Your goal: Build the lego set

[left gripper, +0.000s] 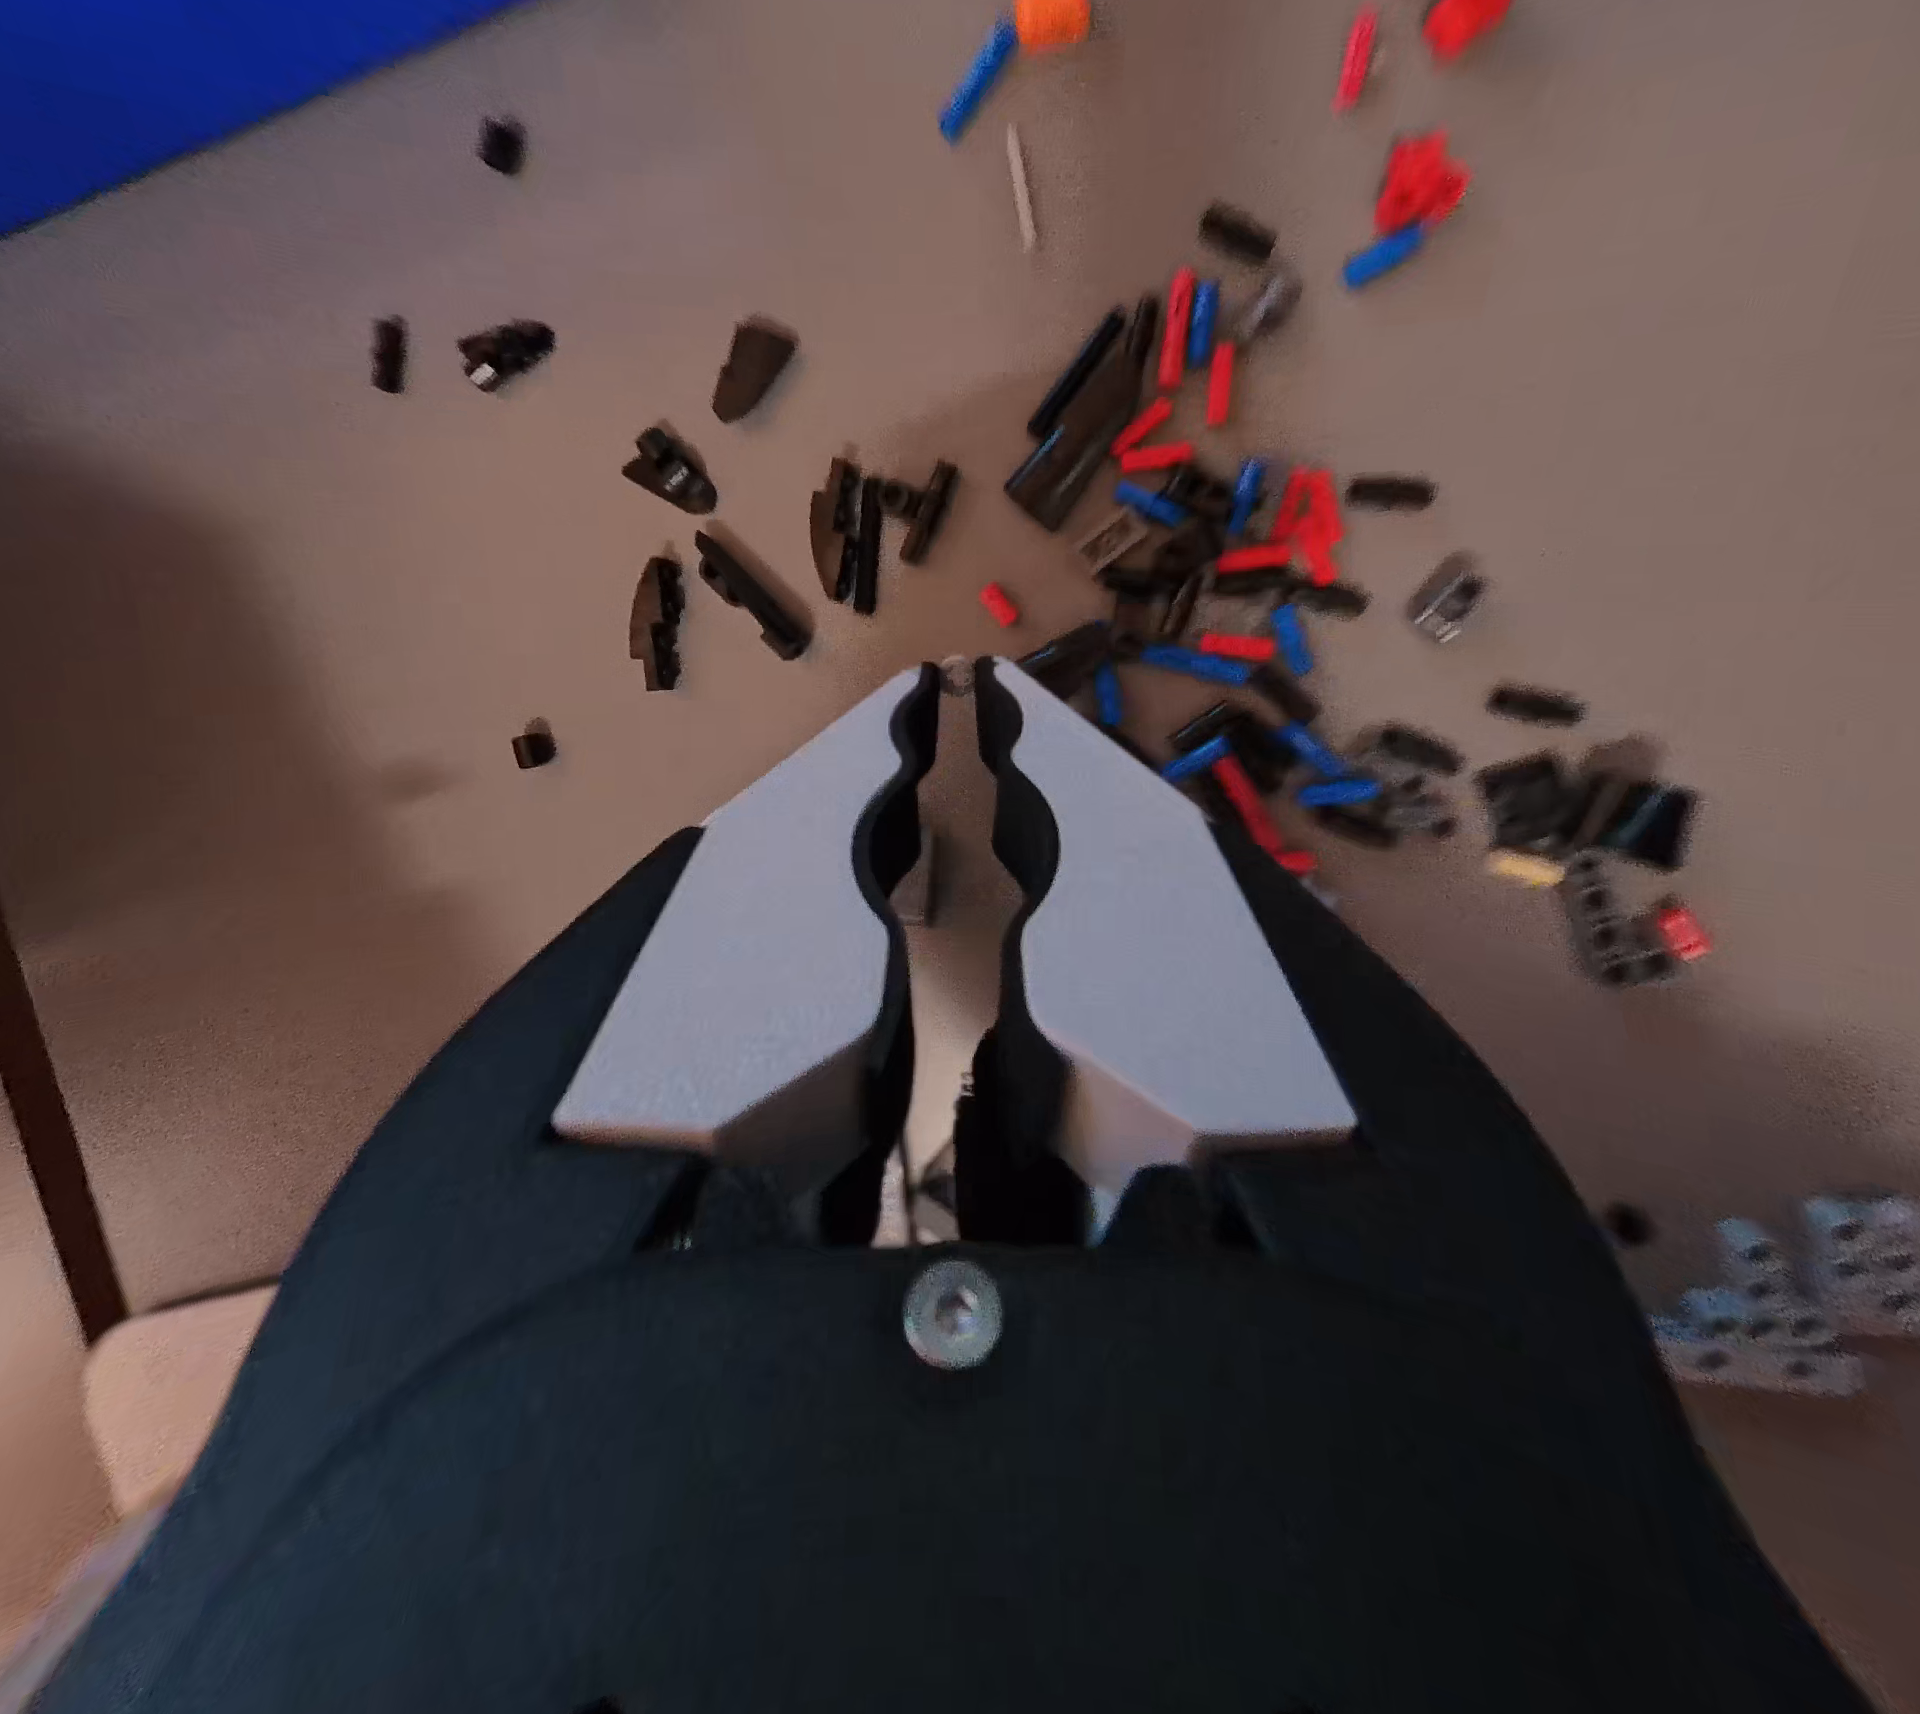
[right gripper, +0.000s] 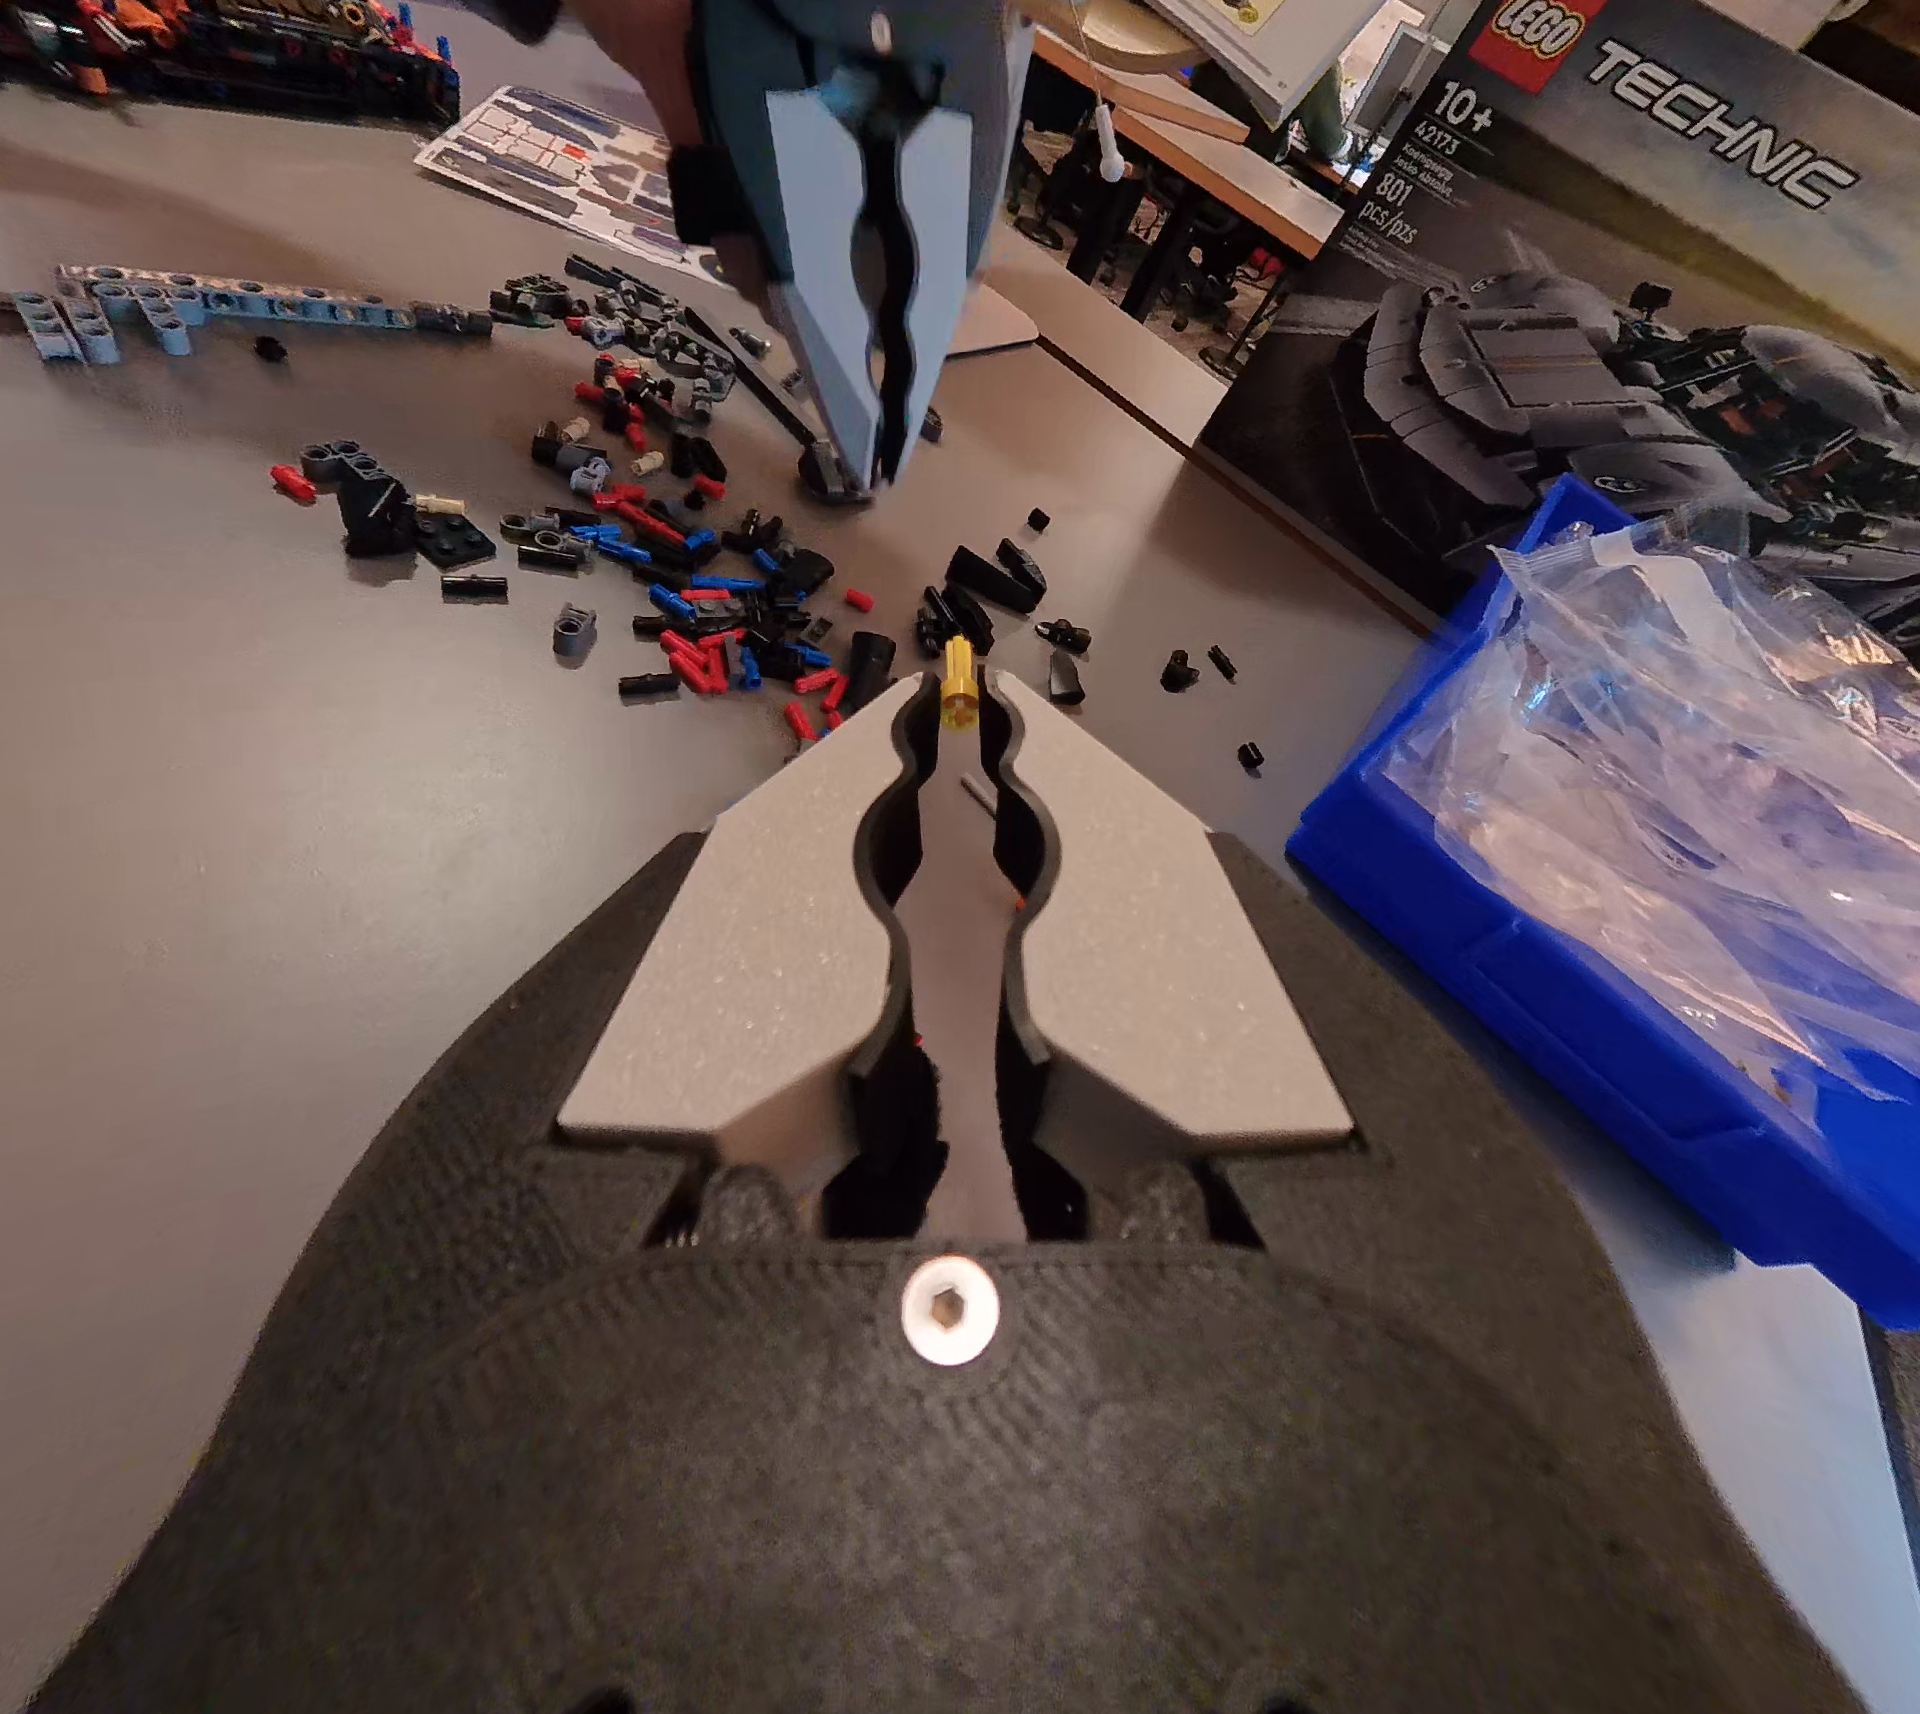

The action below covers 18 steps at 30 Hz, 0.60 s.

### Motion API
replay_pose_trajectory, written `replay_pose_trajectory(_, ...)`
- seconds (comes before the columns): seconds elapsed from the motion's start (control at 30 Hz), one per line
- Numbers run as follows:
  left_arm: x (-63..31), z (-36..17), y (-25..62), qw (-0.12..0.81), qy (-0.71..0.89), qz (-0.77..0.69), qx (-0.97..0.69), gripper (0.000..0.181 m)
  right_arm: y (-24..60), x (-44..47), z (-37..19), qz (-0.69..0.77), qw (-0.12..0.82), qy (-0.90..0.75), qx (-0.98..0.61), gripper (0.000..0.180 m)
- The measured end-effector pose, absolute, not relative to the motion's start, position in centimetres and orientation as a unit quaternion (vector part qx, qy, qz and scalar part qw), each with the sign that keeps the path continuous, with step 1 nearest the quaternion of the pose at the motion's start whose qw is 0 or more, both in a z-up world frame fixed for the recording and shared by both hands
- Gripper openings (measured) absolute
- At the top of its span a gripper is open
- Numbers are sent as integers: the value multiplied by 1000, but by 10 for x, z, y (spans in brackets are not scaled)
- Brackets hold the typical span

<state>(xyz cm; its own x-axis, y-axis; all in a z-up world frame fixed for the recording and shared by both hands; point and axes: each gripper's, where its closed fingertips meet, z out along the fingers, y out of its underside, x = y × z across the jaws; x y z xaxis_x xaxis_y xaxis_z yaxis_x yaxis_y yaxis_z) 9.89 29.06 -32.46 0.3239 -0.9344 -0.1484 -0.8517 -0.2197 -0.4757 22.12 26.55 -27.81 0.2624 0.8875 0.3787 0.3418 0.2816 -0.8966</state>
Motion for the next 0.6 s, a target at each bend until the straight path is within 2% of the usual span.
replay_pose_trajectory(0.13, 122, -276, 261, 335, 483, -177, -789, 5, 252, 216, -268, 235, 592, -569, -520, 4)
replay_pose_trajectory(0.33, 151, -204, 201, 443, 323, -413, -728, 5, 197, 181, -230, 257, 604, -606, -449, 4)
replay_pose_trajectory(0.6, 138, -186, 176, 480, 219, -539, -657, 5, 175, 150, -200, 283, 610, -625, -395, 4)
